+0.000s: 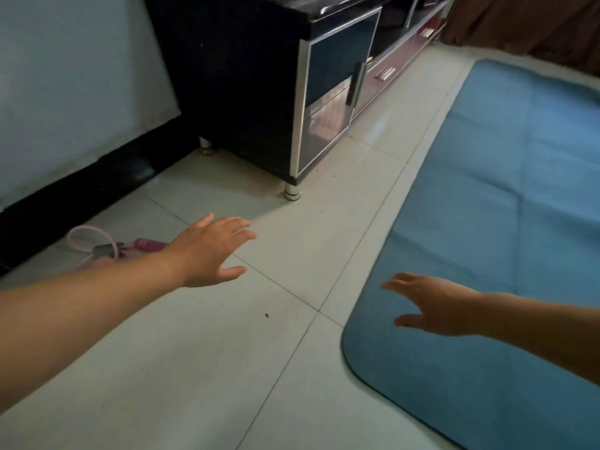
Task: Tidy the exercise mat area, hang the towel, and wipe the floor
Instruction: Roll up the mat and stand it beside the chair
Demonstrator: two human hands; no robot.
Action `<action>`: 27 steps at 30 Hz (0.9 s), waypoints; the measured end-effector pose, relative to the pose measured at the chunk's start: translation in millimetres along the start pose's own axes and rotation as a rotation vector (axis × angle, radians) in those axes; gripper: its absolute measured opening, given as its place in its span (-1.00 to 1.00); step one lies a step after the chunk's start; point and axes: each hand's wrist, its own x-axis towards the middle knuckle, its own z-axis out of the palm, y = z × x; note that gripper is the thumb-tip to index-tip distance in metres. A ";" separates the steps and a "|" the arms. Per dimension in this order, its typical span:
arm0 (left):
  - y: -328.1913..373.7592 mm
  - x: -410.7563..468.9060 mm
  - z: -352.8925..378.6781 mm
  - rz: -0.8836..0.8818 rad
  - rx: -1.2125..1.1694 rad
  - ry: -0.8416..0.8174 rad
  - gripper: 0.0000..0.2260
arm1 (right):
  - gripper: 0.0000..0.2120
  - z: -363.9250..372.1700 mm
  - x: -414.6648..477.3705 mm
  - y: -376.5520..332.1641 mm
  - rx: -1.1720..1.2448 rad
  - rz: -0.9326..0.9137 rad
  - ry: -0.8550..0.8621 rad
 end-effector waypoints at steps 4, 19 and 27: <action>42.9 32.1 -30.9 0.082 0.042 -0.038 -0.46 | -0.36 -3.4 -13.6 42.6 0.054 0.036 0.101; 208.4 158.7 17.7 -0.041 -0.109 -0.308 -0.49 | -0.34 104.0 6.8 174.3 0.410 0.233 0.231; 246.2 193.9 40.7 -0.053 -0.225 -0.389 -0.47 | -0.35 153.6 5.4 180.4 0.365 0.254 0.247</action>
